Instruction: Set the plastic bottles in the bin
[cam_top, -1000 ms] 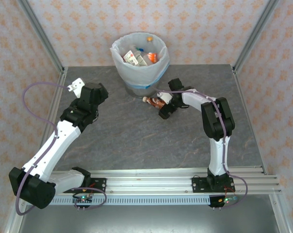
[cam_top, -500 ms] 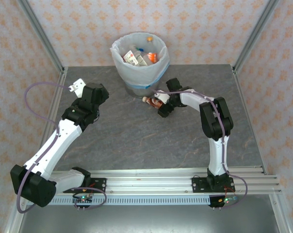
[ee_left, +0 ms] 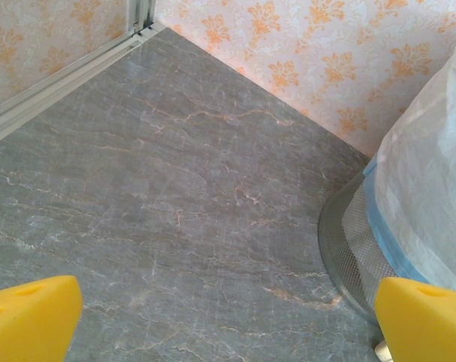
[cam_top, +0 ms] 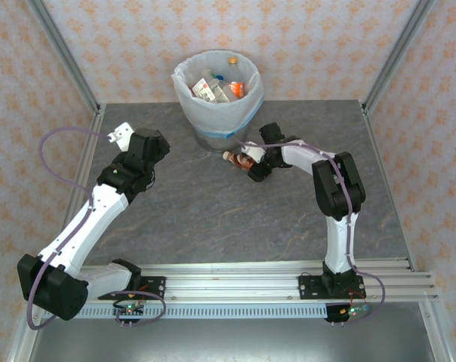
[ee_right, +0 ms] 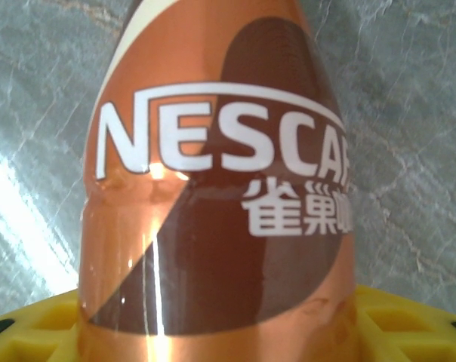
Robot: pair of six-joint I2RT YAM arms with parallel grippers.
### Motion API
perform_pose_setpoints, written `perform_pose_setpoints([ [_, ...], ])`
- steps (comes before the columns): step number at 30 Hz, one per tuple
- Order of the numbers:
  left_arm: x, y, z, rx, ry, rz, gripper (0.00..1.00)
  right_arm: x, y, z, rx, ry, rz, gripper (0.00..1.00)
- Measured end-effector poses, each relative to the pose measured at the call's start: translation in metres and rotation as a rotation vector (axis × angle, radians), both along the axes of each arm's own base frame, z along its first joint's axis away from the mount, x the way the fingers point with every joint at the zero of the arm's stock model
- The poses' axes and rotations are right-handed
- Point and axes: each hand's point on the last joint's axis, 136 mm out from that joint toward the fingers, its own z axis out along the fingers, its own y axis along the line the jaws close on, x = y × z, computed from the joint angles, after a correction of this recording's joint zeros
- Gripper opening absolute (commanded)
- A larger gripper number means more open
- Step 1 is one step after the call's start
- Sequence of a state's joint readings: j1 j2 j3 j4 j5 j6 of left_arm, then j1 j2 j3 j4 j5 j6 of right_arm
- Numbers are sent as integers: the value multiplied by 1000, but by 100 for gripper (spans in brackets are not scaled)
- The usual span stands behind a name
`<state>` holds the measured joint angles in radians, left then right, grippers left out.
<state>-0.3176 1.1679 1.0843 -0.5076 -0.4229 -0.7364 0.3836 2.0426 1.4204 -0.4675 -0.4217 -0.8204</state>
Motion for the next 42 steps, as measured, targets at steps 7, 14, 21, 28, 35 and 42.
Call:
perform_pose_setpoints([
  [7,-1,0,-3,2,6,0,100,-12,-10,13,-16,-28,-13,46],
  [14,-1,1,-5,4,13,0,100,-28,-21,18,-25,-41,-48,39],
  [21,-1,1,-6,2,15,2,100,-44,-35,21,-42,-62,-91,18],
  [28,-1,2,-7,-1,18,0,100,-53,-42,49,-19,-135,-118,0],
  [35,-2,4,-12,-5,30,2,100,-61,-47,82,14,-214,-132,0],
  [42,-1,2,-13,-13,31,-7,100,-70,-52,113,47,-289,-140,0],
])
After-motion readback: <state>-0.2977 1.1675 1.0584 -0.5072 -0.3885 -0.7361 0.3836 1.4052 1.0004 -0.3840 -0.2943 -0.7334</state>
